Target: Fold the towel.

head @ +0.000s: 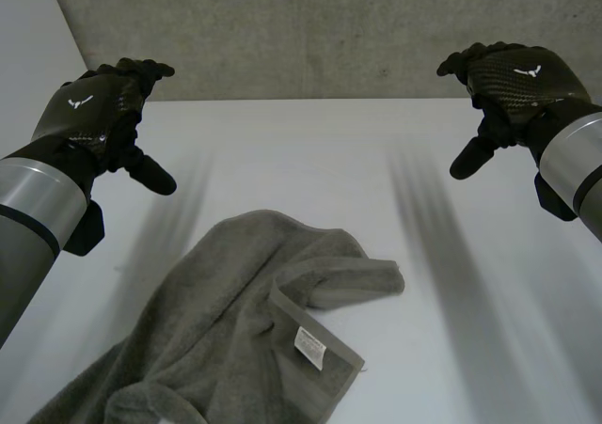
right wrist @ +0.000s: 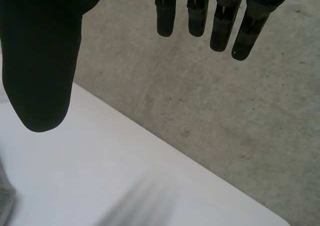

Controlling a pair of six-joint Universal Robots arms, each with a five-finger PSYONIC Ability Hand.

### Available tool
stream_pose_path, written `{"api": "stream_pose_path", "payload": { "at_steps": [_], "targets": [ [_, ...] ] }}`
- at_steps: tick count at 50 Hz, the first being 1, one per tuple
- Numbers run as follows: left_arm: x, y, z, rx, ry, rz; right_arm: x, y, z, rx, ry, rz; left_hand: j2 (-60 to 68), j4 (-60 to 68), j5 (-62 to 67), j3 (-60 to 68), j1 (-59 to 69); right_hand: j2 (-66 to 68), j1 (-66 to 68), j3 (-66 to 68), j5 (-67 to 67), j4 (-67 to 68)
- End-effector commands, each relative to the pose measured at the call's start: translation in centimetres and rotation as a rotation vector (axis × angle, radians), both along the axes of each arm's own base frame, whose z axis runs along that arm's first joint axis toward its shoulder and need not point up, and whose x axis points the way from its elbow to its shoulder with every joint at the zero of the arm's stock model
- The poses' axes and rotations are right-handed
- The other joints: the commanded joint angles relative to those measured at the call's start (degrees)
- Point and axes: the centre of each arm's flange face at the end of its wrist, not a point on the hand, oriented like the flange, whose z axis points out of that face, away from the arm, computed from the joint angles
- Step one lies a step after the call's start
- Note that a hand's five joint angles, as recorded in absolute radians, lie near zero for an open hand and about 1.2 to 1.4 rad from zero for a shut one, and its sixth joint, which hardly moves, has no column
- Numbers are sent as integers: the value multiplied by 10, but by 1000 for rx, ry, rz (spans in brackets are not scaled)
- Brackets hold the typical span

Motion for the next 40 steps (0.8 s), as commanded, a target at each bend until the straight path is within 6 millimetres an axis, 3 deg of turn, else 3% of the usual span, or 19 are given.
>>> {"api": "stream_pose_path", "payload": {
  "at_steps": [1, 7, 9, 12, 17, 20, 25, 31, 34, 36, 37, 38, 40],
  "targets": [
    [0, 0, 0, -2, -6, 0, 6, 0, -10, 22, 41, 53, 18, 16, -3, 16, 12, -33, -19, -21, -28, -31],
    [0, -1, -2, 10, -10, 1, 19, 6, -40, 141, 115, 167, 21, 20, 1, 20, 16, -33, -19, -21, -28, -31],
    [0, 0, -3, 18, -15, 1, 35, 14, -61, 187, 182, 273, 21, 20, 1, 20, 16, -33, -19, -21, -28, -31],
    [1, 2, -3, 18, -15, 1, 43, 20, -72, 191, 229, 334, 24, 23, 4, 23, 19, -33, -19, -21, -28, -31],
    [6, 13, -17, 50, -52, 0, 78, 48, -111, 156, 390, 602, 41, 40, 21, 40, 36, -16, -1, -3, -10, -13],
    [8, 18, -22, 53, -83, -3, 85, 52, -120, 149, 403, 657, 49, 48, 29, 48, 44, 5, 19, 17, 10, 7],
    [20, 35, -51, 87, -272, -37, 111, 78, -147, 108, 410, 833, 41, 40, 21, 40, 36, 27, 41, 39, 32, 29],
    [31, 46, -74, 126, -381, -69, 123, 87, -165, 33, 449, 884, 26, 25, 6, 25, 21, 37, 51, 49, 42, 39],
    [36, 51, -82, 141, -414, -84, 129, 84, -177, -44, 494, 892, 26, 25, 6, 25, 21, 119, 134, 132, 125, 122],
    [37, 57, -86, 157, -420, -110, 133, 74, -186, -105, 536, 848, 26, 25, 6, 25, 21, 403, 418, 416, 409, 406],
    [37, 57, -86, 157, -420, -110, 133, 74, -186, -105, 536, 848, 26, 25, 6, 25, 21, 405, 420, 417, 411, 408],
    [37, 60, -87, 171, -419, -123, 136, 66, -185, -136, 543, 807, 26, 25, 6, 25, 21, 590, 604, 602, 596, 593],
    [36, 63, -88, 182, -420, -139, 138, 58, -181, -159, 539, 757, 29, 28, 9, 28, 24, 667, 681, 679, 672, 669]
  ]
}}
